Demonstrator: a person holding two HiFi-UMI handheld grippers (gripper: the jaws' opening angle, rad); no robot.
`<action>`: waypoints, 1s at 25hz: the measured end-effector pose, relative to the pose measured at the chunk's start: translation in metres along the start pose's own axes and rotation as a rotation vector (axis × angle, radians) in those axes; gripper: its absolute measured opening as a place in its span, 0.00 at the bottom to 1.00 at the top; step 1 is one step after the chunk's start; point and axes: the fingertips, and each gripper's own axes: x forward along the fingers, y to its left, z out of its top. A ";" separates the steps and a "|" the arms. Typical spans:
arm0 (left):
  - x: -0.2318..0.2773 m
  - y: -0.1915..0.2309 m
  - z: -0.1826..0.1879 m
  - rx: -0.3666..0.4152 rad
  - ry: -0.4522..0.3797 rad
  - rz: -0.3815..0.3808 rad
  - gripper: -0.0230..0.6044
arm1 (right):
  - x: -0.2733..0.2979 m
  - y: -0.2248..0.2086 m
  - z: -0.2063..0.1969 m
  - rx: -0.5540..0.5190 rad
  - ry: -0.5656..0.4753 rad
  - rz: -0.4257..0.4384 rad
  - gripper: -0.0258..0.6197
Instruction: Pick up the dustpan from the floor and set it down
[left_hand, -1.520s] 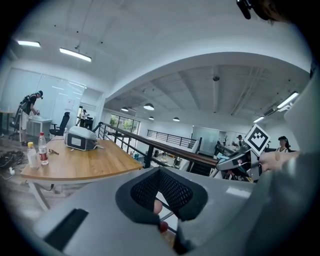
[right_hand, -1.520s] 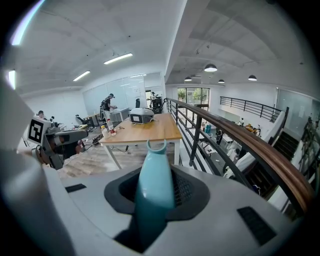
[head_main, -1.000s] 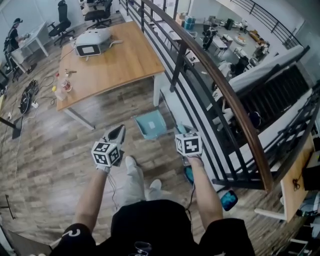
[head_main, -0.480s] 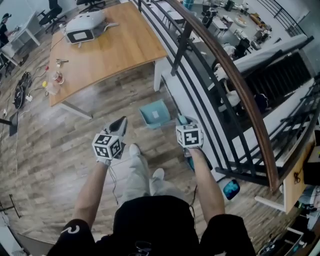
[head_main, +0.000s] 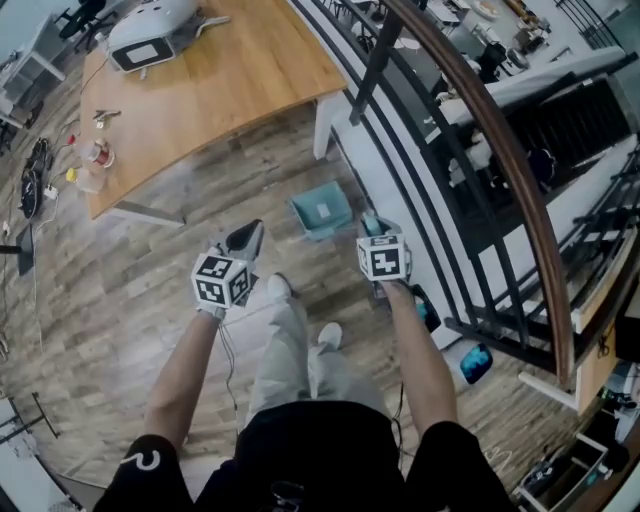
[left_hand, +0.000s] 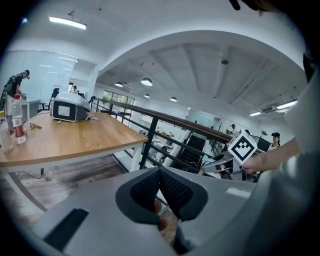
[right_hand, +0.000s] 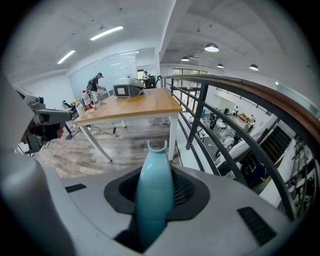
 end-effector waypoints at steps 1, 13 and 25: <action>0.007 0.006 -0.001 0.002 0.005 -0.004 0.03 | 0.011 -0.001 -0.001 0.000 0.009 -0.002 0.18; 0.067 0.050 -0.034 -0.027 0.057 -0.066 0.03 | 0.118 0.003 -0.030 0.012 0.058 -0.035 0.18; 0.081 0.092 -0.065 -0.070 0.069 -0.075 0.03 | 0.181 0.005 -0.063 0.008 0.083 -0.069 0.18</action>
